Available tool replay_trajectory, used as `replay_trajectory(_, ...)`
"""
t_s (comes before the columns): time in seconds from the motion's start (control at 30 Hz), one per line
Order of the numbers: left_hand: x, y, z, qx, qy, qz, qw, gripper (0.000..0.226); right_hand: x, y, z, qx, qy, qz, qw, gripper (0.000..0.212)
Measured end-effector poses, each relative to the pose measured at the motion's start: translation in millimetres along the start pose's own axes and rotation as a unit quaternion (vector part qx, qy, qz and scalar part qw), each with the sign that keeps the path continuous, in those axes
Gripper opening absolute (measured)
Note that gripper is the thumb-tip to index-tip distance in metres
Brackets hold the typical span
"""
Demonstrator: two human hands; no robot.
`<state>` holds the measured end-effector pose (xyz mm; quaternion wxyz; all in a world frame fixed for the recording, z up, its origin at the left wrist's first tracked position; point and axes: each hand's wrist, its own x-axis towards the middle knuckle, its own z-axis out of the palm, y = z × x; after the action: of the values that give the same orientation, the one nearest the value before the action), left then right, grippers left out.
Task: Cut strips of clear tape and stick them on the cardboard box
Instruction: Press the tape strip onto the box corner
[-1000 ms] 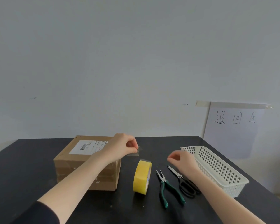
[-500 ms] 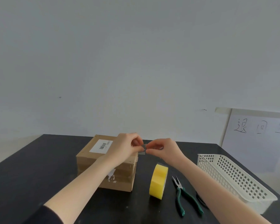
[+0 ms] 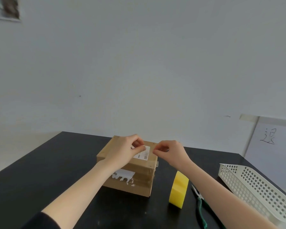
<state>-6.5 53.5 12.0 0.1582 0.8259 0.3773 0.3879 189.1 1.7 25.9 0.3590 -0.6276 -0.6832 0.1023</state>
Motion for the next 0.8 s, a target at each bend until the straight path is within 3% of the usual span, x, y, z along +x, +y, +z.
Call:
replay_trajectory(0.13, -5, -19, -11, 0.04, 0.023, -0.037, 0.998, 0.014, 5, 3, 3, 0.016, 0.037, 0.018, 0.999, 0.004)
replay_trajectory(0.2, -9, -25, -12, 0.103, 0.015, -0.076, 0.992, 0.025, 8, 6, 3, 0.027, 0.059, 0.034, 0.997, 0.005)
replay_trajectory(0.3, -14, -26, -6, 0.245, -0.055, -0.135, 0.959, 0.048, 12, 13, 2, 0.031, 0.084, 0.059, 0.994, 0.006)
replay_trajectory(0.4, -18, -22, 0, 0.317, -0.128, -0.165, 0.925, 0.056, 14, 18, 4, 0.036, 0.097, 0.077, 0.992, 0.006)
replay_trajectory(0.8, -19, -27, -1, 0.316, -0.13, -0.176, 0.923, 0.053, 10, 26, 8, 0.048, 0.096, 0.078, 0.991, 0.004)
